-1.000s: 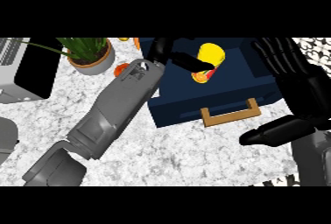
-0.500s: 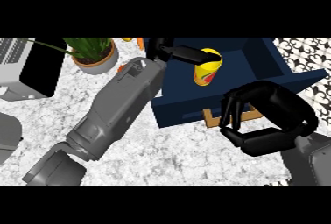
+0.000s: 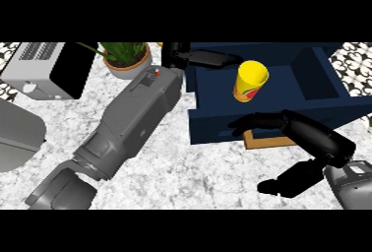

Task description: Pick up the cup, place it into the drawer and close the drawer

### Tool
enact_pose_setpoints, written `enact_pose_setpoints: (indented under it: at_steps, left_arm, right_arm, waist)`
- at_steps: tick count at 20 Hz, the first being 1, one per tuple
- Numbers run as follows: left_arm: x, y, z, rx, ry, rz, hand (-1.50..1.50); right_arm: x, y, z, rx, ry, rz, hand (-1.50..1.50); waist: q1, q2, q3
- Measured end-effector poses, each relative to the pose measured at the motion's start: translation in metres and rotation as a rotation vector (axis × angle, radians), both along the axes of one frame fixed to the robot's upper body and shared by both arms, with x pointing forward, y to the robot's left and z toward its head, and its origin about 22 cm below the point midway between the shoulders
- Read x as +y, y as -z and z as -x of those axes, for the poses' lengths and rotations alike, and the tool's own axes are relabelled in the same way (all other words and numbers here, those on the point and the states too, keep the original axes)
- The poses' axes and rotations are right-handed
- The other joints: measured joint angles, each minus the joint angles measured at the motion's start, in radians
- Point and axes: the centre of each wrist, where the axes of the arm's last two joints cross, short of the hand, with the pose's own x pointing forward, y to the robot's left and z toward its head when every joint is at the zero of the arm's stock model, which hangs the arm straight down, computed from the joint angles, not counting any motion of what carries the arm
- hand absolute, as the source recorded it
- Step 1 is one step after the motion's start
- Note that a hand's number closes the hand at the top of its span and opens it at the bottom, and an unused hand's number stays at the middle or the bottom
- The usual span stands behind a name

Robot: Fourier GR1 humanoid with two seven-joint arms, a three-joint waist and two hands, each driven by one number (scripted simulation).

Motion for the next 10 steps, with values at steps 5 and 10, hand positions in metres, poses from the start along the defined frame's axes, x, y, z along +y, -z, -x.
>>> enact_pose_setpoints:
  at_steps: [5, 10]
  left_arm:
    - [0.01, 0.018, 0.003, -0.001, 0.004, 0.054, -1.5]
    - [0.02, 0.029, 0.006, 0.0, 0.015, 0.095, -1.5]
  right_arm:
    - [0.004, 0.045, -0.006, 0.002, 0.093, 0.125, -1.5]
    - [0.012, 0.094, -0.029, 0.045, 0.107, 0.255, 1.5]
  waist:
    - [0.052, -0.006, 0.0]
    - [0.102, -0.009, 0.0]
